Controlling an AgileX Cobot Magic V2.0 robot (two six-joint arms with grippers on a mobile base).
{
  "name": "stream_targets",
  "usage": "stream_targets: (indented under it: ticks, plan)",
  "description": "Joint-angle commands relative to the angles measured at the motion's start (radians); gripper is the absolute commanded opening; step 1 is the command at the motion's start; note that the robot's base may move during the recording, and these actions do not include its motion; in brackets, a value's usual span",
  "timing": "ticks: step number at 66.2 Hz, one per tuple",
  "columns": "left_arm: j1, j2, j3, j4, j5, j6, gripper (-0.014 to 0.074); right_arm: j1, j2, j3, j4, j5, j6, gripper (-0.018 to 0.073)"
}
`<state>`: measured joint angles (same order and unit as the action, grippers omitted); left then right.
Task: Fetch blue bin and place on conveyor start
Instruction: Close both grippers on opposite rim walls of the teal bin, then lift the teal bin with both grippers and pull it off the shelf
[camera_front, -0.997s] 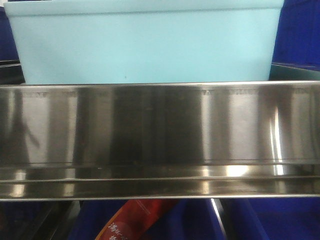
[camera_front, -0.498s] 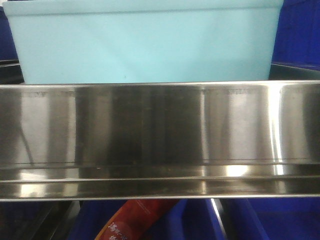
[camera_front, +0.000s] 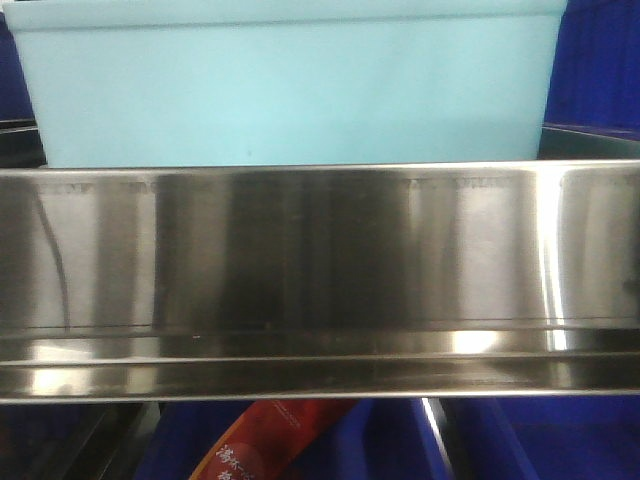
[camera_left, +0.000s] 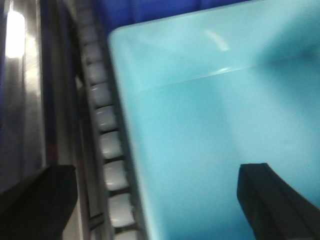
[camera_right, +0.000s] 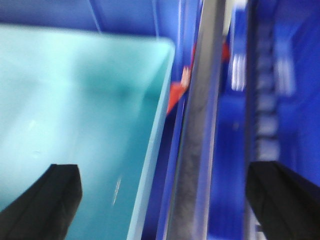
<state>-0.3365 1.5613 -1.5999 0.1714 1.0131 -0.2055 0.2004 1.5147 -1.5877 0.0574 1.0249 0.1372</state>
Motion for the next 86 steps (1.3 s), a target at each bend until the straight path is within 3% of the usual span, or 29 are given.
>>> stream_targets:
  ticks: [1,13,29,33,38,45,48,51,74,86]
  plan:
    - [0.039,0.042,-0.014,-0.035,0.01,-0.009,0.0549,0.001,0.046,-0.011,-0.012,-0.021,0.012,0.0568]
    - [0.096,0.121,-0.014,-0.138,0.017,0.057,0.0549,0.001,0.134,-0.011,0.002,-0.046,0.012,0.0568]
    - [0.096,0.166,-0.014,-0.14,0.019,0.07,0.0542,0.001,0.205,-0.011,0.002,-0.064,0.012,0.0524]
    - [0.096,0.166,-0.014,-0.14,0.019,0.07,0.0507,0.003,0.211,-0.011,0.002,-0.064,0.012,0.0442]
    - [0.096,0.166,-0.018,-0.14,0.025,0.07,0.0408,0.003,0.213,-0.011,0.002,-0.064,0.012,0.0266]
    - [0.096,0.166,-0.026,-0.14,0.035,0.07,0.0144,0.003,0.213,-0.011,0.002,-0.062,0.012,-0.0069]
    - [0.096,0.166,-0.026,-0.14,0.037,0.07,0.0006,0.003,0.213,-0.011,0.002,-0.06,0.012,-0.017]
    - [0.096,0.166,-0.027,-0.14,0.037,0.07,-0.0109,0.003,0.213,-0.011,0.002,-0.06,0.012,-0.0155]
    - [0.094,0.134,-0.029,-0.138,0.069,0.07,-0.0111,0.003,0.166,-0.011,0.0,-0.03,0.012,-0.0151]
    - [0.092,0.016,-0.031,-0.197,0.045,0.07,-0.0111,0.003,0.051,-0.011,-0.006,-0.03,0.012,-0.0151]
